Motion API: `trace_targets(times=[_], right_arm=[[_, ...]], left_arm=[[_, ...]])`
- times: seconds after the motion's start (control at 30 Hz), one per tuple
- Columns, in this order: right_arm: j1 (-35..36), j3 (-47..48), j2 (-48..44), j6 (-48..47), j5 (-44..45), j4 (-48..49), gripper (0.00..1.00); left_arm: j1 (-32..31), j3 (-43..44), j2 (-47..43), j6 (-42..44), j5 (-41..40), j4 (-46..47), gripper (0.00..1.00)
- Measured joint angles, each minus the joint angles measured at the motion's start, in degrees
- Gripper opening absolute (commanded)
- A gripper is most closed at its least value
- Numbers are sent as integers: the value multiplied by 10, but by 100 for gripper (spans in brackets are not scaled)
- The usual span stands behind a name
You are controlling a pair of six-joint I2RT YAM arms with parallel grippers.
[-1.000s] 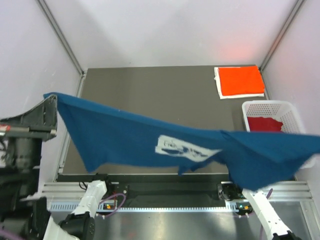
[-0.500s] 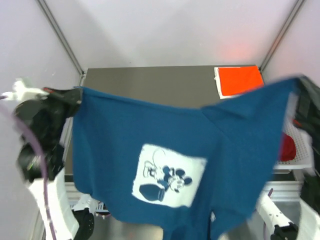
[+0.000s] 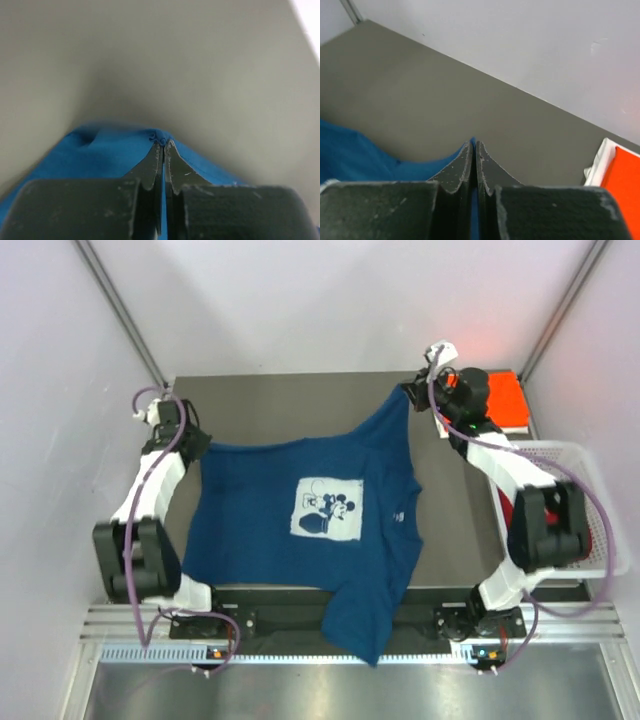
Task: Fold and stack the t-shirts
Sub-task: Flatten the tshirt out, then fold the tshirt
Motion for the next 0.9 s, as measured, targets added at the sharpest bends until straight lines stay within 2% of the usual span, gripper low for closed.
trace_targets(times=[0.17,0.27,0.4,0.7,0.9], right_arm=[[0,112,181,-26,-2,57,0],[0,159,245,-31,7,86,0],[0,232,311,-39,19,107,0],[0,461,448,-61,21,132,0],[0,472,481,-59,-10,145,0]], left_arm=[[9,79,181,24,-3,77,0],[21,139,256,30,16,112,0],[34,204,319,34,48,147,0],[46,359,451,36,114,200,0],[48,412,497,41,149,204,0]])
